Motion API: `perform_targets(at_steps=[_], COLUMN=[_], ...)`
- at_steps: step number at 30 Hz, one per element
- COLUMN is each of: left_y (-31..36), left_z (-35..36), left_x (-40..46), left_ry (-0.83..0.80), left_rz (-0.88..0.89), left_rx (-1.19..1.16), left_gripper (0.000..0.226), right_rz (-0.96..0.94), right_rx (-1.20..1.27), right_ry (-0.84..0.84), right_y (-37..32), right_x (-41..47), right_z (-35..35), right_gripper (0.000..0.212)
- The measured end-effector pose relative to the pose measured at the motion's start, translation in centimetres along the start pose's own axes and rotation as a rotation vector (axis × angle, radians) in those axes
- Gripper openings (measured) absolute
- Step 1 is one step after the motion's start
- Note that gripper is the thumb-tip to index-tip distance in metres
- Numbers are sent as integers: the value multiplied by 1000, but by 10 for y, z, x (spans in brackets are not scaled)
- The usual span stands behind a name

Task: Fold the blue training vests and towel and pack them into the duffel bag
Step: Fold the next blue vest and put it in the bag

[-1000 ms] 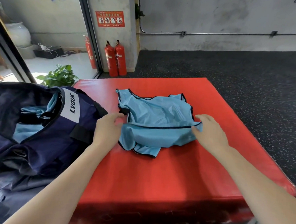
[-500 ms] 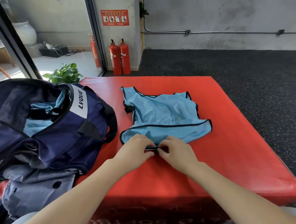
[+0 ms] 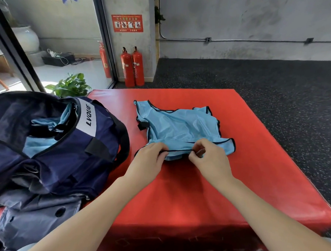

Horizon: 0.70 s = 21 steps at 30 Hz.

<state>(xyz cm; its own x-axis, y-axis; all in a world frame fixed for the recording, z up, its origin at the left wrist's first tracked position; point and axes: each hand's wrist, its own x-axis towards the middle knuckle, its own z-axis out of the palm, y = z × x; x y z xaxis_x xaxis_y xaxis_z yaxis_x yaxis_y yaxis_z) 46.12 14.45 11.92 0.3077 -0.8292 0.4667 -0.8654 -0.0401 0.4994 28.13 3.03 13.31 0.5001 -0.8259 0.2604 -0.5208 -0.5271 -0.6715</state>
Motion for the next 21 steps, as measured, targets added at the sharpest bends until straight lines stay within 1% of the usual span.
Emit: perform_targets(at_steps=[3, 5, 8, 11, 14, 18, 21], left_y=[-2, -2, -4, -6, -5, -7, -12], left_z=[-1, -3, -10, -17, -19, -20, -23], left_x=[3, 5, 8, 9, 8, 8, 8], left_ry=[5, 8, 36, 67, 67, 75, 83], left_rz=[-16, -18, -21, -58, -67, -76, -96], left_rx=[6, 19, 29, 60, 51, 48, 40], left_gripper=[7, 8, 8, 8, 7, 6, 9], right_rz=[-45, -88, -119, -102, -100, -49, -18], right_rx=[113, 116, 70, 33, -15, -161, -71], right_ry=[-8, -13, 23, 45, 48, 37, 54], right_y=[7, 13, 22, 31, 40, 47, 55], right_x=[6, 9, 14, 18, 20, 21, 22], right_z=[-5, -9, -16, -27, -36, -45, -48], right_gripper=[18, 23, 24, 24, 18, 15, 13])
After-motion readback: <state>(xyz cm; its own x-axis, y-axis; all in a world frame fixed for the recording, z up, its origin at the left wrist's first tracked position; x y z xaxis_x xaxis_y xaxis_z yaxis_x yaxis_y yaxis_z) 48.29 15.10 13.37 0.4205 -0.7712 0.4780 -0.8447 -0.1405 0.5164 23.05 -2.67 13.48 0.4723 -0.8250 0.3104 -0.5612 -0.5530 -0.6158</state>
